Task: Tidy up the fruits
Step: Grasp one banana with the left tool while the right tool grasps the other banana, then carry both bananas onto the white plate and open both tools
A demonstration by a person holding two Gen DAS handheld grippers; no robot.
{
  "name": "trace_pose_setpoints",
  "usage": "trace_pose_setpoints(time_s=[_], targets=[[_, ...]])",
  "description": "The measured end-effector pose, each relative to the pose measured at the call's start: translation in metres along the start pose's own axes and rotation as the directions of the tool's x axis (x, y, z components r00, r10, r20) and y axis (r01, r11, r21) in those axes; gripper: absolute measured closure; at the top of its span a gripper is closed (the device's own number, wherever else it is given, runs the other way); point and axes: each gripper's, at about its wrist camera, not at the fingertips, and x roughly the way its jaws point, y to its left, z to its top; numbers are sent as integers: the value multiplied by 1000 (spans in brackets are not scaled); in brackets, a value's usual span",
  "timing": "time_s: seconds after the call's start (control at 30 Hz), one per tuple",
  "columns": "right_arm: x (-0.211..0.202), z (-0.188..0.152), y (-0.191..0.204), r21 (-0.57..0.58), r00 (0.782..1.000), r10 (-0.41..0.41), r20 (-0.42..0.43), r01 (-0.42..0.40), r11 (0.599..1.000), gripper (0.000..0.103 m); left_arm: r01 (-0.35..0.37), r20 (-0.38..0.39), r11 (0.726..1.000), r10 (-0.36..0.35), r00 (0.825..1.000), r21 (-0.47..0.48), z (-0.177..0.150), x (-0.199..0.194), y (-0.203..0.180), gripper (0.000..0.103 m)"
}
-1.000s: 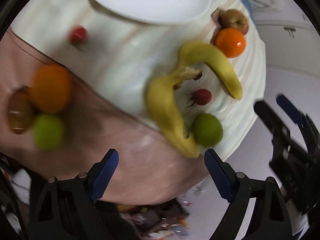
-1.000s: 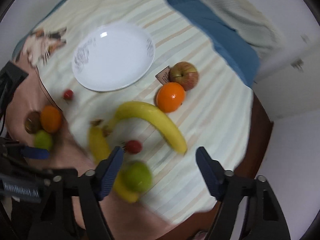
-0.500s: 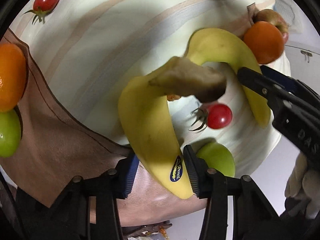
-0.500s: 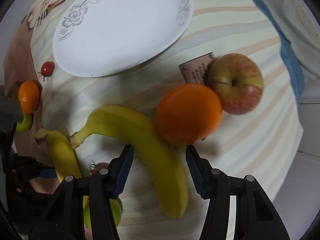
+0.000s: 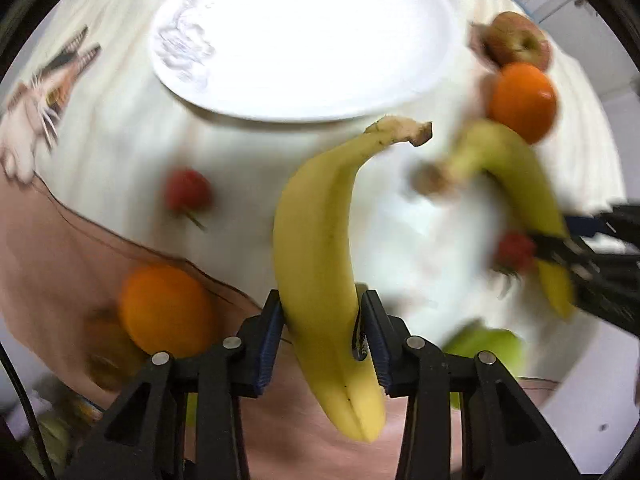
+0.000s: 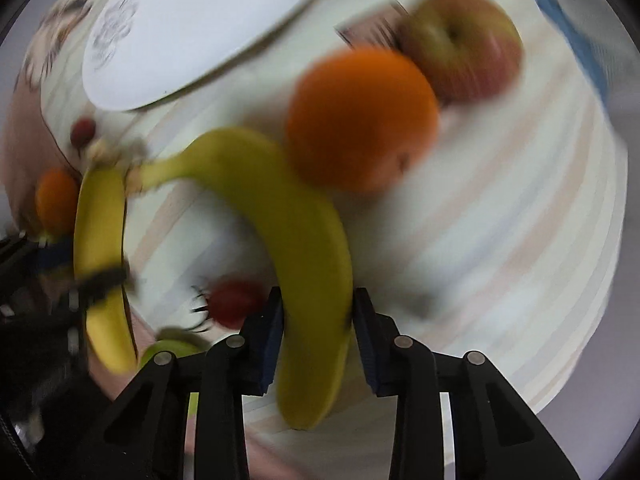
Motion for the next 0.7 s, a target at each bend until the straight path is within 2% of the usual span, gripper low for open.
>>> trace_pose_setpoints(time_s=[0.07,0.1,0.17,0.2,0.3,0.33,0.43,0.5,0.53,0.57,0.7], targets=[[7,-14,-8,82,997,75,-9,-74,994,67,25,-34,1000,-26,999,-19,4,-1,11,66],[14,-22,-12,133,987,156,-27,-151,980,67,42,-50,999,-44,998,-29,4,0,15,65],[26,-29,-15,174,967,250,-59,-236,956,65,57,-80,997,-61,995,-42,1,1,21,63],[31,-30,-14,167,966,251,-59,-238,957,63,60,-96,997,-65,993,-47,0,6,17,62],[33,-24,1,74,992,128,3,-127,989,58,60,-117,996,-68,991,-69,-7,14,20,53],[33,-22,7,54,995,94,27,-96,994,57,55,-112,995,-63,992,-78,-10,13,22,49],[41,-16,19,9,996,28,80,-29,1000,55,51,-106,994,-61,993,-93,-17,18,28,45],[54,-10,26,-19,994,-10,113,12,1000,55,44,-96,995,-52,994,-87,-20,20,27,49],[58,-9,28,-26,992,-25,124,28,999,55,22,-79,997,-28,996,-75,-24,14,24,58],[63,-9,29,-24,991,-35,133,38,999,56,2,-64,998,-6,998,-64,-11,7,14,67],[78,-17,41,22,984,-41,174,37,999,59,-22,-8,1000,22,1000,-17,-17,-12,-3,68]])
